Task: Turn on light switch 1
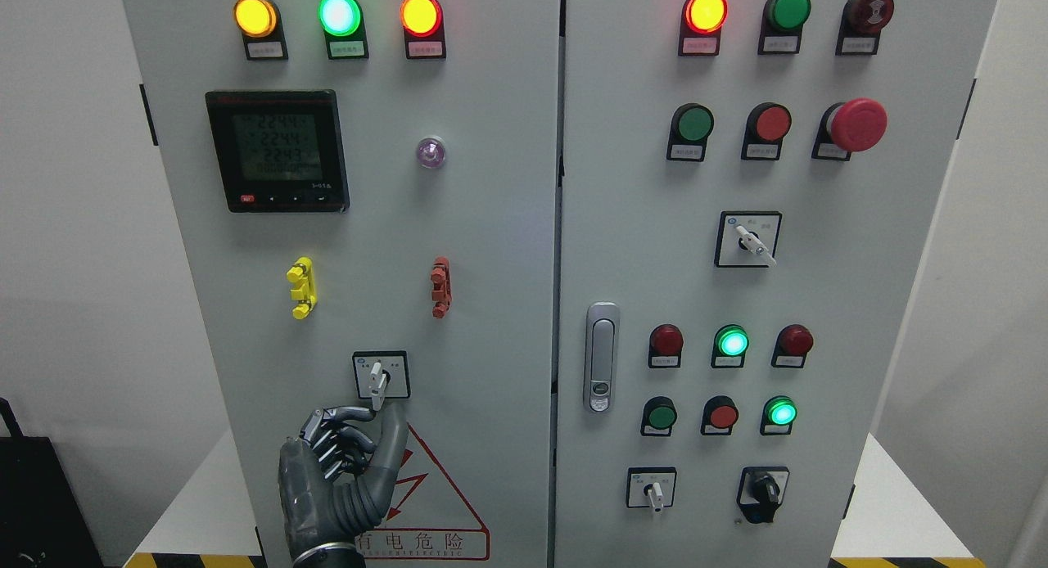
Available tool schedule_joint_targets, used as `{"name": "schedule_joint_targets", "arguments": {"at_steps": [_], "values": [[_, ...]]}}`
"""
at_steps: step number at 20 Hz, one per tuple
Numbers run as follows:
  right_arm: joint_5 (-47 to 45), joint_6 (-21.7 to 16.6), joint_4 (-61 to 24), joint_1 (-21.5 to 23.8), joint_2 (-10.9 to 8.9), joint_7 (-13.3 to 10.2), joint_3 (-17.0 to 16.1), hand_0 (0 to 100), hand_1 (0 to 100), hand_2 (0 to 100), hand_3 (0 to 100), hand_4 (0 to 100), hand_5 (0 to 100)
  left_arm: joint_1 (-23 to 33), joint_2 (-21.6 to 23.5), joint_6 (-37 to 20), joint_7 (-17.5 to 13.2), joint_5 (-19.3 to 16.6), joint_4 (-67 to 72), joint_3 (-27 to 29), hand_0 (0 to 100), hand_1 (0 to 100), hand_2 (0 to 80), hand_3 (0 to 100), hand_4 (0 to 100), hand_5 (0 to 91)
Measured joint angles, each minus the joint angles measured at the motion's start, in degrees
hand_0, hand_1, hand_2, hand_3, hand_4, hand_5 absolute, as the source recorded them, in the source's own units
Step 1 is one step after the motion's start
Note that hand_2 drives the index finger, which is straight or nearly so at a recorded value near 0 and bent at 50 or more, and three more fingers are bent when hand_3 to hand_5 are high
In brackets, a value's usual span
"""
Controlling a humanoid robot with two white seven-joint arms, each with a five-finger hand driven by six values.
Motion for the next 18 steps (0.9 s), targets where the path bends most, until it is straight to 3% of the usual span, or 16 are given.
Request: {"name": "schedule_joint_targets", "arguments": {"at_steps": [18], "values": [[0.0, 0.0, 0.0, 0.0, 0.0, 0.17, 0.0, 5, 0, 0, 0, 0, 0, -1.96, -0.37, 2.45, 0.16, -0.03, 0.03, 0.14, 19, 70, 56.8, 89, 90, 85.8]]}}
